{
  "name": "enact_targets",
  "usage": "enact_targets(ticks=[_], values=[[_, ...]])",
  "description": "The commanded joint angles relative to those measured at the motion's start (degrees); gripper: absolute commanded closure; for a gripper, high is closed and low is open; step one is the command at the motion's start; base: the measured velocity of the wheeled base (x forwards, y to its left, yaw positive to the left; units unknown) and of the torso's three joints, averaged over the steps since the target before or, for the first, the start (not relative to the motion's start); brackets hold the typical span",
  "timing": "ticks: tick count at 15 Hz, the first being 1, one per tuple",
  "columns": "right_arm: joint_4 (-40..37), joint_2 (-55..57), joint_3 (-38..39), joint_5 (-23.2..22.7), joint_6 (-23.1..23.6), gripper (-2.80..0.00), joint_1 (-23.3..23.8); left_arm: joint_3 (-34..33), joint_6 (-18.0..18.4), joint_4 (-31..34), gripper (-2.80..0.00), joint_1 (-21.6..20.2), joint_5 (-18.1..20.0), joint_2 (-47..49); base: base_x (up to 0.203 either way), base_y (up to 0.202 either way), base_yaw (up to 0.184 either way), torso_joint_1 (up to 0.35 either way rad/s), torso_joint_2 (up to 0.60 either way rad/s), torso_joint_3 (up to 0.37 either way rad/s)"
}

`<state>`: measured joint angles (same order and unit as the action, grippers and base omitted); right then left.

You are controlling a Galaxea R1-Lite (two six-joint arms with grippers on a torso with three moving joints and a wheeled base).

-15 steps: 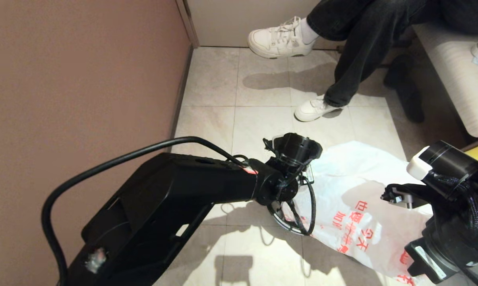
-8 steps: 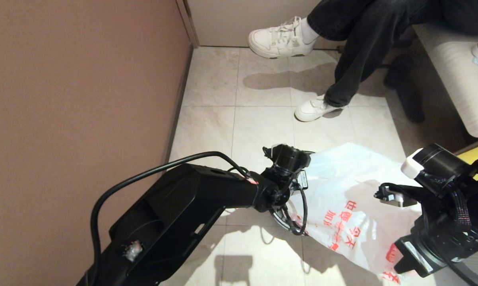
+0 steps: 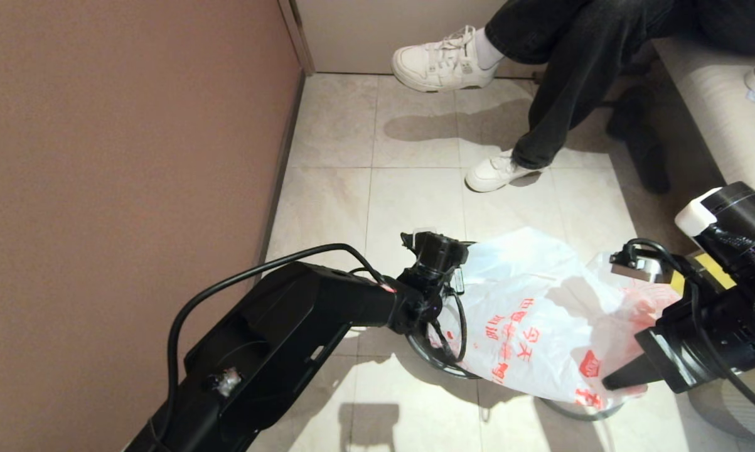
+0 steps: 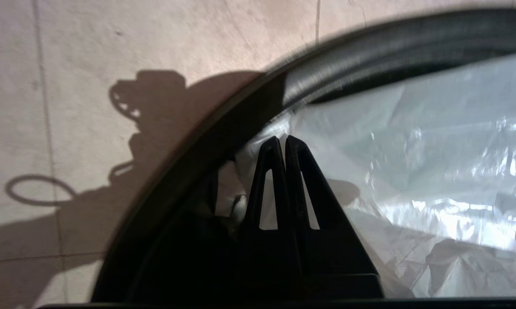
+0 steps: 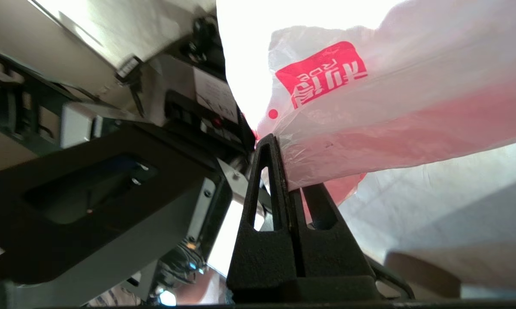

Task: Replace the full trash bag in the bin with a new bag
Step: Put the new garbage bag on the trash can

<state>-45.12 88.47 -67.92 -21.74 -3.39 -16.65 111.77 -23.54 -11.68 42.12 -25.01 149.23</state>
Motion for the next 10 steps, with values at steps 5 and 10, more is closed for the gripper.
enact_targets(ticks=[5, 10], values=[[-0.24, -3.21, 0.34, -0.76, -0.39, 0.0, 1.0, -9.12, -0.74, -0.21, 0.0, 4.05, -4.36, -17.67, 0.0, 0.0, 0.0, 0.0, 0.0, 0.0], [3.23, -2.45, 0.06, -1.07, -0.5, 0.0, -0.59, -14.27, -1.07, -0.86, 0.0, -2.72, -6.06, -13.95, 0.0, 0.0, 0.0, 0.0, 0.0, 0.0]])
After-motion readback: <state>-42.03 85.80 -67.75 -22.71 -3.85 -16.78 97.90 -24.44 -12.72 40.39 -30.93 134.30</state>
